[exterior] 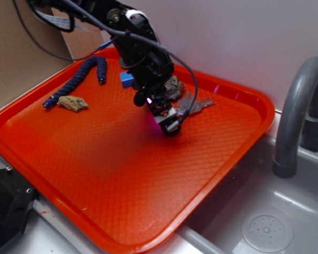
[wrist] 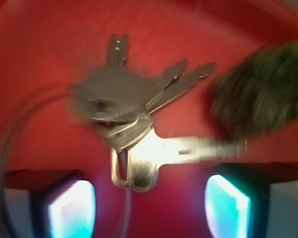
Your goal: Grab the silver keys.
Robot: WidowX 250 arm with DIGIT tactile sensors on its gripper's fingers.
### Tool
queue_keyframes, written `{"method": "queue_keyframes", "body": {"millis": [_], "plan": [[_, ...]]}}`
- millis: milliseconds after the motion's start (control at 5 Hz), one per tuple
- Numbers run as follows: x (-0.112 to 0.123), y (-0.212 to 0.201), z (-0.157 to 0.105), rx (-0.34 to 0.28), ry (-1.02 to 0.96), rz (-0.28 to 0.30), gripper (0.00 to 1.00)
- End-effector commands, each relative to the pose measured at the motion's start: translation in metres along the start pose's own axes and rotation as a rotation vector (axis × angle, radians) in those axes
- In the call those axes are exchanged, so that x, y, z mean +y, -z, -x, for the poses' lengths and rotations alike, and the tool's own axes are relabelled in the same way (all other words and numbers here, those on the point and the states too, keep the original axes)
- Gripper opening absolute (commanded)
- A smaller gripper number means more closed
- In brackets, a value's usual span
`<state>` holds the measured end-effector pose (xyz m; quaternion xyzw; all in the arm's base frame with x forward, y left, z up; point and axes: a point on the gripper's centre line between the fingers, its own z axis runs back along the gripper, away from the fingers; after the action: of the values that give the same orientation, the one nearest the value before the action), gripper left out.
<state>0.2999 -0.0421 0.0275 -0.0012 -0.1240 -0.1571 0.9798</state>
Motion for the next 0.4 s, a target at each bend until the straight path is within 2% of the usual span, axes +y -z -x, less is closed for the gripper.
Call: {"method": "queue_keyframes", "body": {"millis": [0,200], "plan": [[0.000,-0.030,0.005,-0.002,-0.008,0.051,0.00],[0.009,-0.066,0.013,-0.034,-0.076,0.018,0.00]]}}
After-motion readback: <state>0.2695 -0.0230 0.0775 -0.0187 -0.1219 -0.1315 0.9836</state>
